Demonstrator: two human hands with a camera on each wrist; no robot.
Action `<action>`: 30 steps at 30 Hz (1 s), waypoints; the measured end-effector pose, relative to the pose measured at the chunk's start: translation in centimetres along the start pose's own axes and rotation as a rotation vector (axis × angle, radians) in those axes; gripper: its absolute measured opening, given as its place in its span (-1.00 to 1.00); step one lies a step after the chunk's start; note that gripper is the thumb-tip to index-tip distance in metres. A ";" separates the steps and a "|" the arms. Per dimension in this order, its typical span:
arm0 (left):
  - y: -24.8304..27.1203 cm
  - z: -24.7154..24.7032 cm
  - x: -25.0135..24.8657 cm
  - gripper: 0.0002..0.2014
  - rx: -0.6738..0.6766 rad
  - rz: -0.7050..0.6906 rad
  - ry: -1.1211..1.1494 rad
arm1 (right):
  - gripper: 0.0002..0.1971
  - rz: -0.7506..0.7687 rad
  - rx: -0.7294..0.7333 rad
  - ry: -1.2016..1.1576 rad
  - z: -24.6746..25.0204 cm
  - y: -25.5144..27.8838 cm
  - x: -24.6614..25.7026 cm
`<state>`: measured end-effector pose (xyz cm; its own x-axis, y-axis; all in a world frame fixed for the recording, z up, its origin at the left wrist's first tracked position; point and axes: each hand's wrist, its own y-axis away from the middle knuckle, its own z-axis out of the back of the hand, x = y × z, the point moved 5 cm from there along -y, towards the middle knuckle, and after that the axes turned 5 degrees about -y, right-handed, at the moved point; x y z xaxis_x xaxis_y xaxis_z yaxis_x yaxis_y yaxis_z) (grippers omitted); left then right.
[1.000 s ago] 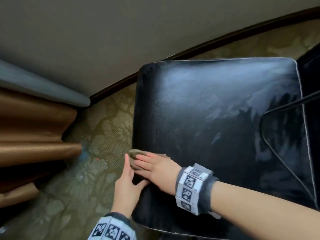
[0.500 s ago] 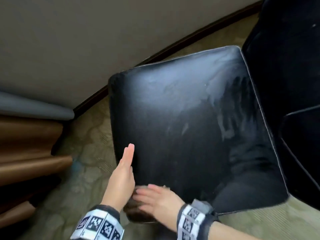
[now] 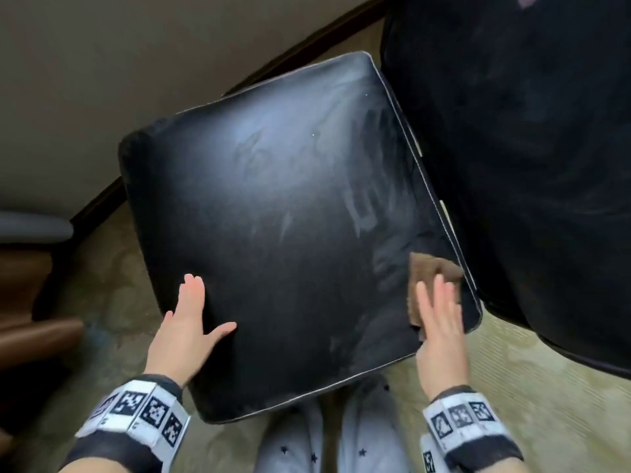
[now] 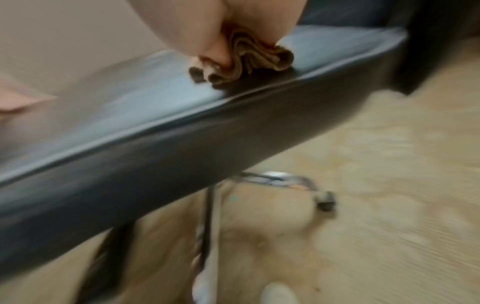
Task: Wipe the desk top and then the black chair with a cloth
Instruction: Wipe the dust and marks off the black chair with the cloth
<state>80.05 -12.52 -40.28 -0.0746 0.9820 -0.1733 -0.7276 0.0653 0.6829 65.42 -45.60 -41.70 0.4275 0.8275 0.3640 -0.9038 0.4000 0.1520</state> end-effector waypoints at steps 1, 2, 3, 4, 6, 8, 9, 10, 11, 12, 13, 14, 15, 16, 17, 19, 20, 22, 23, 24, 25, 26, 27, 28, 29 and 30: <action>0.1 -0.1 -0.2 0.00 0.000 0.011 -0.029 | 0.03 -0.139 -0.040 -0.020 0.8 -0.1 -1.6; 0.2 -0.2 -0.5 0.05 -0.008 0.024 -0.057 | 0.03 -0.199 -0.070 -0.052 0.7 0.3 -1.6; 0.2 -0.2 -0.8 0.09 -0.015 0.043 -0.080 | 0.00 -0.185 -0.085 -0.073 0.0 1.1 -0.4; 0.0 -0.2 -1.1 0.11 -0.013 0.066 -0.101 | -0.07 -0.084 -0.078 -0.073 -1.2 2.2 1.7; -0.4 0.0 -1.7 0.13 -0.008 0.111 -0.142 | -0.30 0.299 0.040 -0.095 -4.2 5.5 7.6; -1.0 0.2 -1.9 0.14 -0.003 0.148 -0.172 | -0.51 0.598 0.125 -0.118 -5.3 7.3 10.3; -1.2 0.3 -1.8 0.15 -0.002 0.157 -0.179 | -0.51 0.629 0.141 -0.115 -4.9 6.7 9.4; -1.4 0.4 -1.8 0.15 -0.007 0.157 -0.182 | -0.47 0.587 0.130 -0.116 -3.9 5.5 7.4; -1.4 0.4 -1.9 0.15 -0.012 0.156 -0.184 | -0.34 0.484 0.121 -0.123 -2.7 4.4 4.8; -1.4 0.3 -2.0 0.16 -0.017 0.156 -0.184 | -0.20 0.351 0.095 -0.096 -1.4 3.5 1.9; -1.3 0.3 -2.1 0.16 -0.020 0.158 -0.181 | -0.08 0.210 0.065 -0.063 -0.1 2.7 -0.9; -1.3 0.2 -2.3 0.16 -0.021 0.164 -0.177 | -0.01 0.074 0.036 -0.022 0.6 2.3 -3.3; -1.3 0.2 -2.4 0.16 -0.023 0.171 -0.175 | 0.00 -0.038 0.001 -0.014 0.7 2.2 -4.8; -1.7 0.1 -2.5 0.16 -0.025 0.174 -0.177 | -0.04 -0.120 -0.029 -0.027 0.2 1.5 -4.0; -1.7 0.2 -2.7 0.15 -0.022 0.178 -0.182 | -0.15 -0.181 -0.024 -0.038 -0.8 1.2 -2.7; -1.7 0.5 -2.8 0.14 -0.018 0.183 -0.206 | -0.42 -0.041 0.180 -0.069 -3.0 1.1 2.3; -1.7 0.7 -2.8 0.14 -0.017 0.181 -0.225 | -0.38 0.161 0.299 -0.092 -4.3 2.3 4.5; -1.7 0.9 -2.8 0.14 -0.011 0.177 -0.252 | -0.45 0.621 0.384 -0.085 -4.1 4.9 5.3; -1.8 1.1 -2.9 0.14 -0.013 0.171 -0.260 | -0.50 0.679 0.378 -0.120 -3.1 5.1 3.9; -1.8 1.2 -3.0 0.14 -0.017 0.171 -0.262 | -0.47 0.666 0.310 -0.117 -2.1 4.8 1.7; -1.8 1.3 -3.1 0.15 -0.019 0.180 -0.261 | -0.35 0.579 0.252 -0.118 -1.2 4.4 -0.5; -1.8 1.2 -3.2 0.16 -0.015 0.192 -0.261 | -0.24 0.421 0.210 -0.132 -0.4 3.7 -1.7; -1.6 1.2 -3.5 0.16 -0.008 0.205 -0.257 | -0.18 0.242 0.170 -0.147 0.0 3.5 -2.5; -1.5 1.1 -3.7 0.15 0.001 0.217 -0.252 | -0.19 0.072 0.100 -0.169 -0.2 3.2 -2.2; -1.4 1.1 -3.9 0.15 0.010 0.230 -0.244 | -0.23 -0.058 0.003 -0.171 -0.7 3.3 -1.1; -1.2 1.1 -3.8 0.16 0.014 0.241 -0.245 | -0.28 -0.124 -0.056 -0.204 -1.5 3.6 0.7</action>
<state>81.99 -16.18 -39.69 -0.0762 0.9827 0.1685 -0.6992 -0.1732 0.6937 62.49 -42.97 -42.28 0.5167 0.6766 0.5246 -0.8400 0.5191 0.1578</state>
